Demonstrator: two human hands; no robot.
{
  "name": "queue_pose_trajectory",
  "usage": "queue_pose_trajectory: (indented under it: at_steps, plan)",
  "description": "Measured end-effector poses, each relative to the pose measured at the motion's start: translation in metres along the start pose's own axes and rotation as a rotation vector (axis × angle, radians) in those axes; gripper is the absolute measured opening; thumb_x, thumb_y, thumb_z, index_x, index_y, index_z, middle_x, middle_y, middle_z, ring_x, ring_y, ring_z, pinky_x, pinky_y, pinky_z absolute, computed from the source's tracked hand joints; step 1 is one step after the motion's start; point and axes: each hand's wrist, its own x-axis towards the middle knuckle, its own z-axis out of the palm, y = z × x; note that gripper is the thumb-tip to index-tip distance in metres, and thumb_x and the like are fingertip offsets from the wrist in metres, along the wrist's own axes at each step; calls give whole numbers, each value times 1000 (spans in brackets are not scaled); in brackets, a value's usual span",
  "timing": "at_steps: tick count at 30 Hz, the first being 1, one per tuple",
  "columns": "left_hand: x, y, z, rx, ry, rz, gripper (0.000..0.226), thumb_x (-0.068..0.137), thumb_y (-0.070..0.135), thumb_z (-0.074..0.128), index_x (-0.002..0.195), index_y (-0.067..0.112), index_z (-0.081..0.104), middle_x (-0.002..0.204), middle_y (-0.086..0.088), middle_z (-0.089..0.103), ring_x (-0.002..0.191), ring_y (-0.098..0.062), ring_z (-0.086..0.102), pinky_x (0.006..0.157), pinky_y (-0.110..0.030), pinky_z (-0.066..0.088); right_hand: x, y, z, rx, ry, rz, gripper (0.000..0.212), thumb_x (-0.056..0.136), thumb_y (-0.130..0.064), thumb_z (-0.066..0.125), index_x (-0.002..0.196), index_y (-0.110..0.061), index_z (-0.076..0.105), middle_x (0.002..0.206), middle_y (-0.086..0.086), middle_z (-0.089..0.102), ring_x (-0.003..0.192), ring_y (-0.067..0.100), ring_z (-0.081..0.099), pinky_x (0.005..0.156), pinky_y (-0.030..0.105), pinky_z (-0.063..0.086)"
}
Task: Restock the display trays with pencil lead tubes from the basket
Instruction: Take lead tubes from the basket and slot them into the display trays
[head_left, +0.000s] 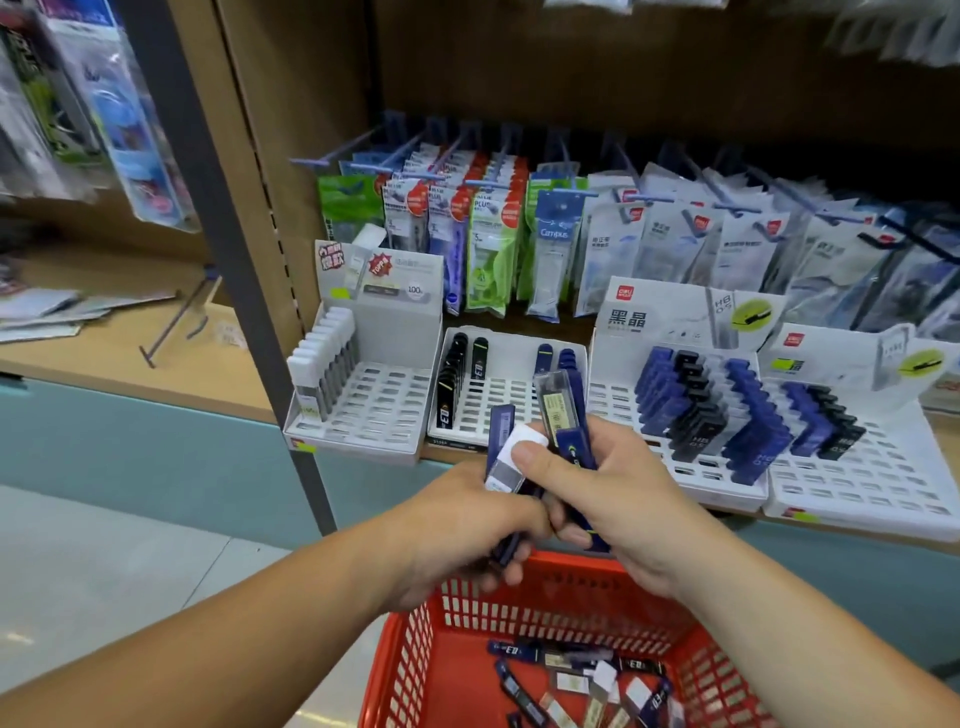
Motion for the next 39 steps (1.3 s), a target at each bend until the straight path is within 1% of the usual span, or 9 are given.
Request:
queue_pose_trajectory:
  at_steps: [6,12,18,21,24,28,31,35,39]
  plan:
    - [-7,2,-7,-80,-47,-28,13,81,11,69,82,24,66,90,-12,65,63,-17,55,58,-27,40,1,-4,5,3,-68,33,10,96,-17,68,92,-10,62,59,17,48,45,20,34,43,26,32]
    - [-9,6,-11,2,26,38,11,83,13,73,80,23,68,66,-9,49,52,-16,40,57,-29,42,3,-5,11,130,-22,61,5,94,-14,70,95,-11,66,58,16,49,44,20,35,41,25,29]
    - [-14,1,-18,37,-23,14,31,81,45,85,78,25,62,58,-1,38,49,-16,35,53,-30,36,12,-11,5,227,118,48,24,100,-19,63,113,-1,55,68,26,59,44,24,38,38,25,35]
    - [-11,-4,-26,122,91,-58,48,74,46,90,91,12,61,62,-7,43,50,-19,39,51,-29,37,21,-13,-1,229,241,37,23,103,-23,60,113,-3,54,63,21,59,45,24,36,41,26,31]
    - [-14,-6,-36,166,260,-129,41,79,43,85,90,8,65,65,-9,50,50,-20,43,49,-26,39,28,-17,-3,199,315,29,22,102,-22,58,113,-4,52,61,17,59,47,23,39,43,27,28]
    - [-27,-5,-44,60,420,-18,37,91,40,76,73,14,57,59,-4,51,46,-16,40,44,-23,37,27,-23,10,62,312,61,11,102,-21,55,105,-11,50,60,16,58,40,21,39,45,25,27]
    - [-44,-4,-45,25,467,77,27,92,44,74,87,18,71,68,-3,63,51,-18,43,46,-26,40,23,-25,35,68,237,92,6,101,-18,55,101,-13,50,62,16,57,39,21,39,46,26,27]
    - [-58,-11,-53,-101,457,93,33,95,42,71,98,9,67,74,-9,68,47,-21,40,46,-25,35,22,-28,80,136,178,75,11,99,-8,56,106,-16,59,70,9,58,47,18,48,41,24,30]
    - [-64,-8,-73,-336,445,93,19,95,35,73,96,17,68,70,-7,59,47,-19,35,50,-26,34,25,-41,96,271,119,51,22,96,-2,63,117,-10,62,85,18,70,48,18,52,38,25,29]
